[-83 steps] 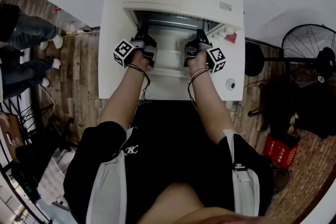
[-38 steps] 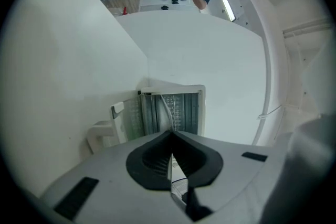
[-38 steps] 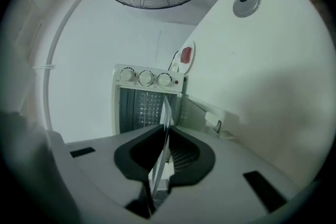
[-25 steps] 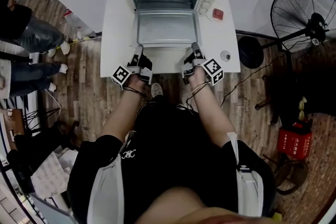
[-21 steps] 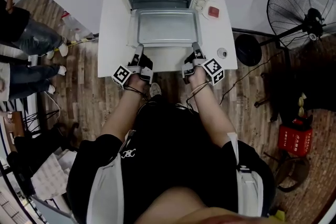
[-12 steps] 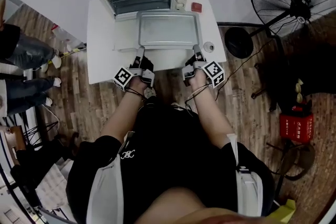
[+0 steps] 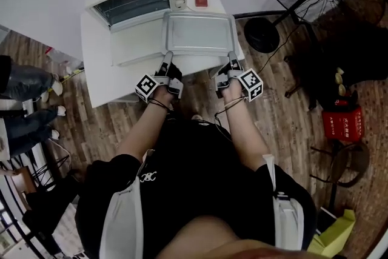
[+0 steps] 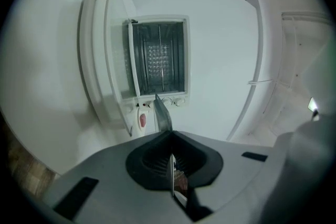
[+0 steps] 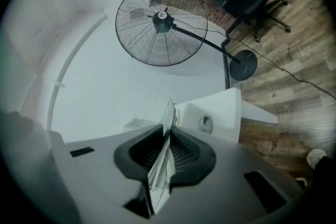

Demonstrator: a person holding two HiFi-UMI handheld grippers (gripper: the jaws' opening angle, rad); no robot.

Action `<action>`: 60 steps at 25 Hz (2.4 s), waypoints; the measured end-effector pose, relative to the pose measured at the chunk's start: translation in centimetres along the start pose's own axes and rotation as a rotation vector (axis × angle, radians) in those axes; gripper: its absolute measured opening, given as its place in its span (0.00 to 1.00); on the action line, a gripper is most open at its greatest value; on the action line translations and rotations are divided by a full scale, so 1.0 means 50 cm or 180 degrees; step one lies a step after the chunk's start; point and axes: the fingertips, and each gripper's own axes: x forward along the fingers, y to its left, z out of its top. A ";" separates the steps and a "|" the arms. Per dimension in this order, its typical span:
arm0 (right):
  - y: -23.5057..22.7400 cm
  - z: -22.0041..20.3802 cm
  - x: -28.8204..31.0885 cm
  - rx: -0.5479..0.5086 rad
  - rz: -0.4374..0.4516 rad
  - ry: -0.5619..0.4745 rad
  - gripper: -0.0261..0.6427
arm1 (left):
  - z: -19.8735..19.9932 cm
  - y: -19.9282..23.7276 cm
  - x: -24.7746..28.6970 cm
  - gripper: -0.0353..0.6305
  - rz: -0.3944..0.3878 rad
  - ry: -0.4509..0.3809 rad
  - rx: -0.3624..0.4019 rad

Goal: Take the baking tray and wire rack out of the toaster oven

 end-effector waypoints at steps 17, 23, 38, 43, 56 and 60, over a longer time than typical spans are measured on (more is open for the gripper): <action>-0.127 0.124 -0.045 0.0078 -0.0384 -0.0232 0.11 | -0.150 0.070 0.074 0.08 0.0318 0.0451 -0.0026; -0.156 0.119 -0.017 0.0006 -0.0493 -0.0060 0.11 | -0.159 0.110 0.050 0.08 0.0477 0.0357 -0.0115; -0.202 0.115 0.074 -0.0163 -0.0848 0.0515 0.12 | -0.187 0.186 0.017 0.09 0.1019 0.0228 -0.0332; -0.231 0.108 0.076 -0.0305 -0.1133 0.0614 0.15 | -0.196 0.212 0.008 0.09 0.1292 0.0292 -0.0303; -0.230 0.110 0.089 -0.1647 -0.1694 0.0748 0.31 | -0.190 0.238 0.002 0.13 0.1705 0.0525 -0.0104; -0.227 0.134 0.082 -0.1793 -0.1733 0.0619 0.41 | -0.183 0.234 -0.009 0.20 0.1894 0.0623 0.0168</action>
